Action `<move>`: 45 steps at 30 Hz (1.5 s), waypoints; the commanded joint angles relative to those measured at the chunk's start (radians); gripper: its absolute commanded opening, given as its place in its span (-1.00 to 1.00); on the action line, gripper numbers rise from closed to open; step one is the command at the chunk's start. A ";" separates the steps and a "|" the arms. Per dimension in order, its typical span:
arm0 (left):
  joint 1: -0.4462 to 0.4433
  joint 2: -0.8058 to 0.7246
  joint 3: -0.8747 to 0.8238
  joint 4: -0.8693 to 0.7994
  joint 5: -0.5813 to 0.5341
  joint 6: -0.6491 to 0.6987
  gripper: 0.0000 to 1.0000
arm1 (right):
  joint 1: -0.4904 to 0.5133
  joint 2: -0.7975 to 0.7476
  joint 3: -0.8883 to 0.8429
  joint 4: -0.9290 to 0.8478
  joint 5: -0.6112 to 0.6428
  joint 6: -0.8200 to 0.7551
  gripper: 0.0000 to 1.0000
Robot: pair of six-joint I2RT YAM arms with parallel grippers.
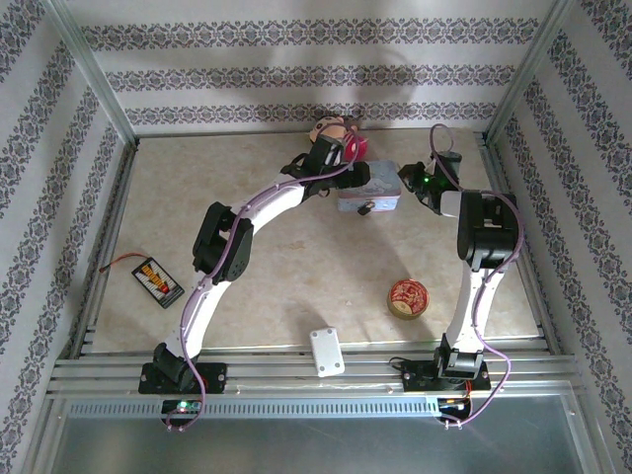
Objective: Unlock the padlock with the key
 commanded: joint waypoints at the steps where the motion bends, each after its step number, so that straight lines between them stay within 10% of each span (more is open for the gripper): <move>1: 0.002 -0.020 -0.064 0.007 0.043 -0.022 0.99 | 0.056 -0.007 -0.029 0.048 -0.048 0.006 -1.00; 25: 0.026 -0.625 -0.918 0.254 -0.288 -0.113 0.99 | 0.466 -0.205 -0.348 0.231 0.129 0.152 -1.00; 45: 0.030 -0.967 -1.149 0.008 -0.441 -0.234 0.85 | 0.362 -0.431 -0.462 0.009 0.255 0.001 -1.00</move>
